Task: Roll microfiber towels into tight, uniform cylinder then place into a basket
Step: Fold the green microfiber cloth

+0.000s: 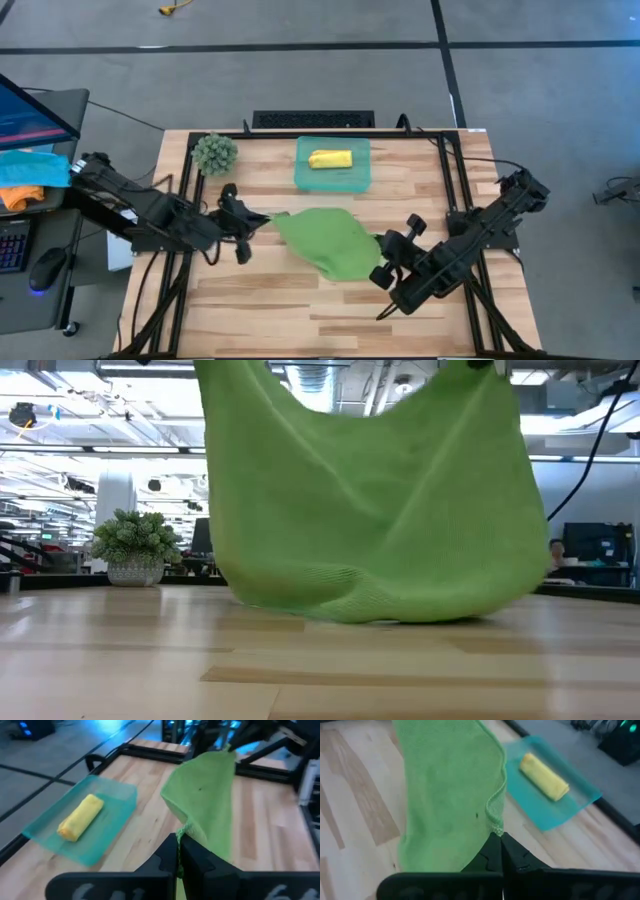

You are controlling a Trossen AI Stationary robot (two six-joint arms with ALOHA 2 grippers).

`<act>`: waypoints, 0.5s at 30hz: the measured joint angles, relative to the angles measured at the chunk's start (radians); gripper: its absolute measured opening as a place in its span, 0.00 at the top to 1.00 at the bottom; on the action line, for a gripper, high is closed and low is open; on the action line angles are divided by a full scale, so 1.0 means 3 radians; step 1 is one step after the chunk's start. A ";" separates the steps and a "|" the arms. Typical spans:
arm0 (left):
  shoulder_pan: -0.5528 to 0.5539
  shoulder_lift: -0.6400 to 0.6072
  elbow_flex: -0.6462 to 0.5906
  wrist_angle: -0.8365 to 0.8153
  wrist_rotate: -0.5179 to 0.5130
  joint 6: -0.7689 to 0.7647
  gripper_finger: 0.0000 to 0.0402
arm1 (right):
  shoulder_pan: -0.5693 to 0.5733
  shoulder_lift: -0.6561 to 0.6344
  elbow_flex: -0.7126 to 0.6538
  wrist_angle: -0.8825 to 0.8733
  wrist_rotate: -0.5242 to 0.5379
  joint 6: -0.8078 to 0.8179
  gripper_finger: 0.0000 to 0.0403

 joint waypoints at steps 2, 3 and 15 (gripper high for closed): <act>-0.0008 -0.0125 0.0000 -0.0018 0.0075 0.0028 1.00 | 0.0039 -0.0001 0.0124 -0.0126 0.0082 -0.0016 0.99; -0.0008 -0.0184 0.0000 -0.0012 0.0097 0.0021 1.00 | 0.0055 -0.0004 0.0176 -0.0179 0.0115 -0.0017 0.99; -0.0007 -0.0671 0.0000 0.0263 0.0885 -0.0498 1.00 | 0.0235 -0.0004 0.0631 -0.0410 0.0396 -0.0150 0.99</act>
